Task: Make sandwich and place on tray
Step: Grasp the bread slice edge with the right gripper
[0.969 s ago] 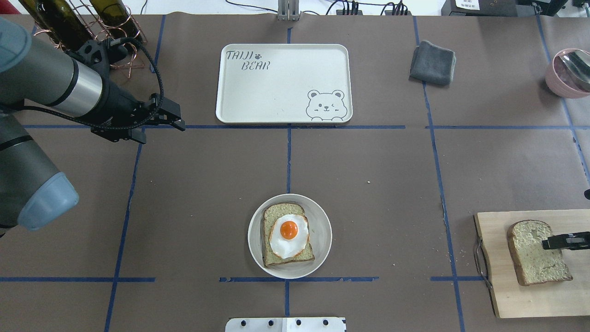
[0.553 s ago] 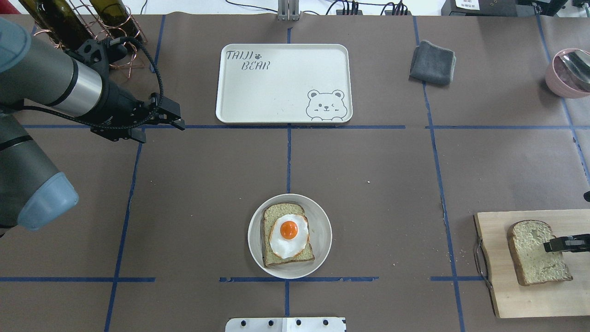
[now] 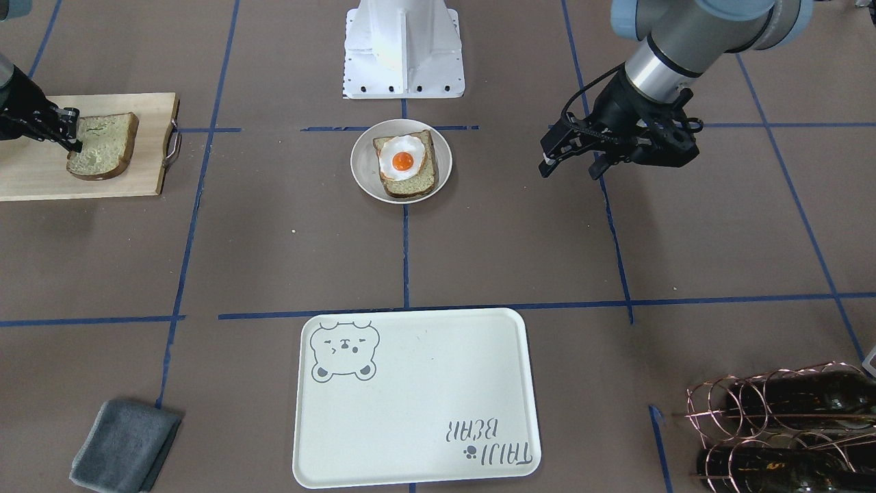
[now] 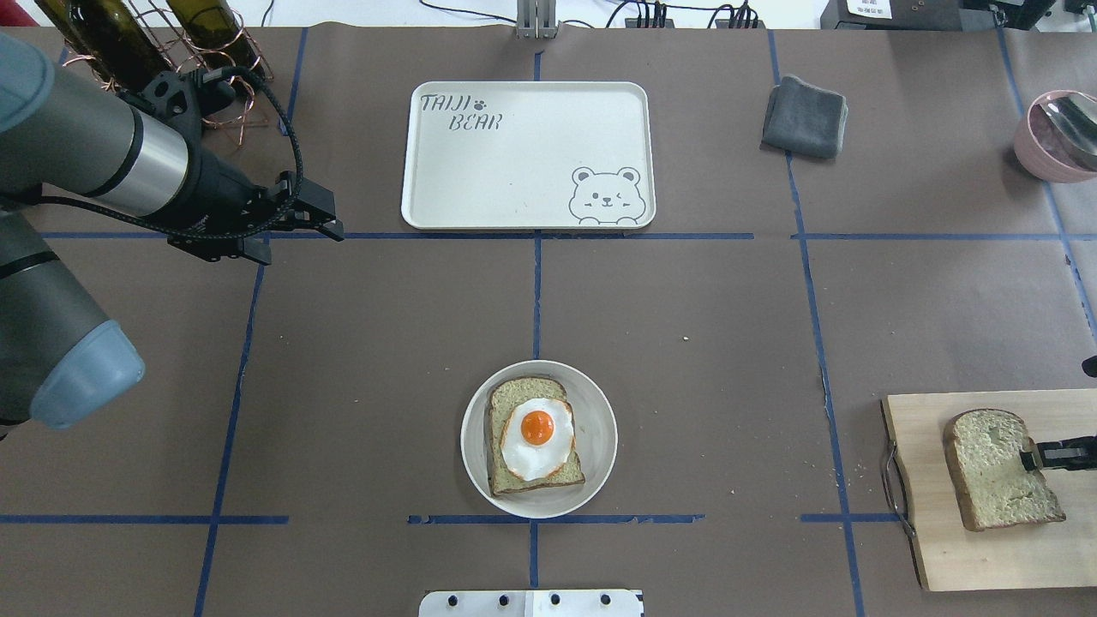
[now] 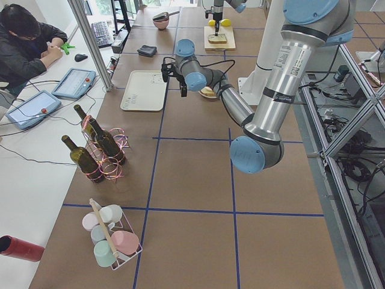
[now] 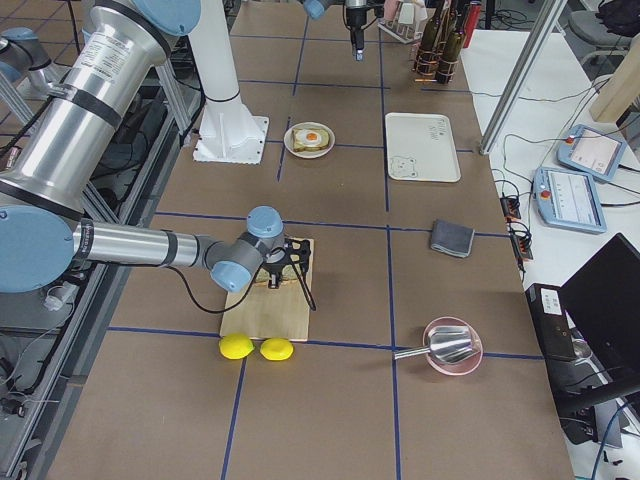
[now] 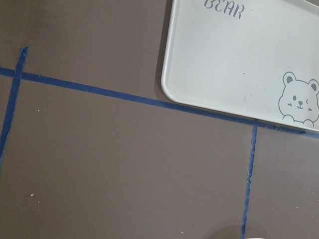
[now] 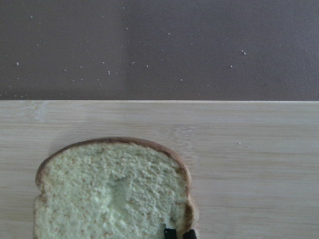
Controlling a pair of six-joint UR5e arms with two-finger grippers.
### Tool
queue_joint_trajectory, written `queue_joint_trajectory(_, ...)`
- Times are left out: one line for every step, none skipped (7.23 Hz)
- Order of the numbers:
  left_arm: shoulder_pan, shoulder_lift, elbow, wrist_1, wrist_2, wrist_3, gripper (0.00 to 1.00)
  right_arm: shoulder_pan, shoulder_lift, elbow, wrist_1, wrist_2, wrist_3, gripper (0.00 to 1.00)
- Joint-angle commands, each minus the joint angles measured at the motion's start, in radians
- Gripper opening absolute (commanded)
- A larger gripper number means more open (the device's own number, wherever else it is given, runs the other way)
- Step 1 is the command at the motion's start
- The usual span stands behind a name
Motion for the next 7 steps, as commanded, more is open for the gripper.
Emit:
queue_joint_trajectory(-0.002, 0.000, -0.003, 0.000, 0.001, 0.000, 1.00, 0.000, 0.003, 0.003, 0.003, 0.002, -0.001, 0.00)
queue_joint_trajectory(-0.002, 0.000, -0.003, 0.000, 0.001, 0.000, 1.00, 0.000, 0.003, 0.005, 0.019, 0.003, -0.001, 0.00)
queue_joint_trajectory(0.000, 0.002, -0.003, 0.000, 0.001, 0.000, 1.00, 0.001, 0.002, 0.005, 0.073, 0.011, -0.001, 0.00)
queue_joint_trajectory(0.000, 0.002, 0.000, 0.000, 0.001, 0.000, 1.00, 0.001, 0.008, 0.003, 0.118, 0.016, -0.003, 0.00)
queue_joint_trajectory(0.000, 0.002, -0.002, 0.000, 0.001, 0.000, 1.00, 0.003, 0.012, 0.003, 0.153, 0.031, -0.003, 0.00)
queue_joint_trajectory(0.000, 0.002, 0.000, 0.000, 0.001, 0.000, 1.00, 0.003, 0.016, 0.003, 0.208, 0.037, -0.003, 0.00)
queue_joint_trajectory(0.000, 0.002, 0.000, 0.000, 0.001, 0.000, 1.00, 0.003, 0.028, 0.005, 0.242, 0.040, -0.001, 0.00)
